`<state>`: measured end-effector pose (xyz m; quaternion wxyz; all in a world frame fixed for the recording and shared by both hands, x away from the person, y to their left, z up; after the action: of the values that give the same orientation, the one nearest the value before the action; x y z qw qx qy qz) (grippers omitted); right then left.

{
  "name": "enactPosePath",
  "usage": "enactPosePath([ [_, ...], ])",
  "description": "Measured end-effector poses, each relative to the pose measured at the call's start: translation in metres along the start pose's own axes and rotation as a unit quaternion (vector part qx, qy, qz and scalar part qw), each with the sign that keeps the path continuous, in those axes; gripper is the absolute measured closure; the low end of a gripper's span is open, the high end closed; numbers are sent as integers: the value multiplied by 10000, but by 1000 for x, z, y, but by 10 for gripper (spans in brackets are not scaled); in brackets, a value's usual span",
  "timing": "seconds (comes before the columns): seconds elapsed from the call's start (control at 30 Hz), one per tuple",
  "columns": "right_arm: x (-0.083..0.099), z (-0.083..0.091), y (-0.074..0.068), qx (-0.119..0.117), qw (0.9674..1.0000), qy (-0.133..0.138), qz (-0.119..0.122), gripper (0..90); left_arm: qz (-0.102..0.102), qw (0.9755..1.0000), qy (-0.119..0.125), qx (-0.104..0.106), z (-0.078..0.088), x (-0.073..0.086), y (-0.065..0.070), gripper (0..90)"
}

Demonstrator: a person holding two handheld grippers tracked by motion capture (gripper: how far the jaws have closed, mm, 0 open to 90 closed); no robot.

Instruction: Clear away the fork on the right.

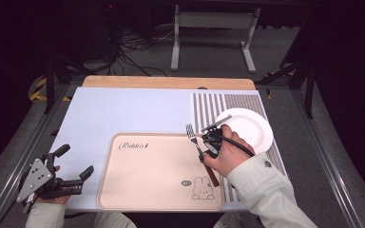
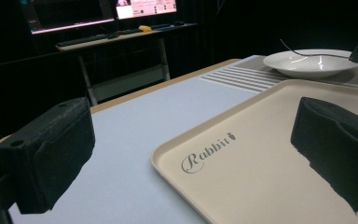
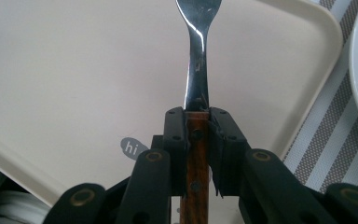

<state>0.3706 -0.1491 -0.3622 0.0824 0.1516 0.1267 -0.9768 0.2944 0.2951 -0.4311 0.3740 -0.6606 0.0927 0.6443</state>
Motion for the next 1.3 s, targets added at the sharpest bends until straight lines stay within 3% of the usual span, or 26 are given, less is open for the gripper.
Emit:
enactPosePath([
  [0.5, 4, -24, 7, 78, 9990, -276, -346, 785, -5, 10000, 0, -4, 0, 0, 0, 4],
  [0.9, 13, -48, 10, 350, 9965, -612, -441, 785, -13, 10000, 2, -8, 0, 0, 0, 4],
  [1.3, 16, -57, 12, 487, 9941, -790, -560, 783, -15, 10000, 4, -6, 0, 0, 0, 4],
])
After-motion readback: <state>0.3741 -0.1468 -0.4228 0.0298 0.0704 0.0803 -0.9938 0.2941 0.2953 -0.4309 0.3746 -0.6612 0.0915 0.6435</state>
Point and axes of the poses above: each handheld gripper's, and its own axes: z roughly backward along the jaws, x roughly out of its underside, y roughly to its right, the point moved 1 cm from there along -z, roughly forward along the jaws, and after that the axes turned 15 degrees about -z, right-handed, at the moved point
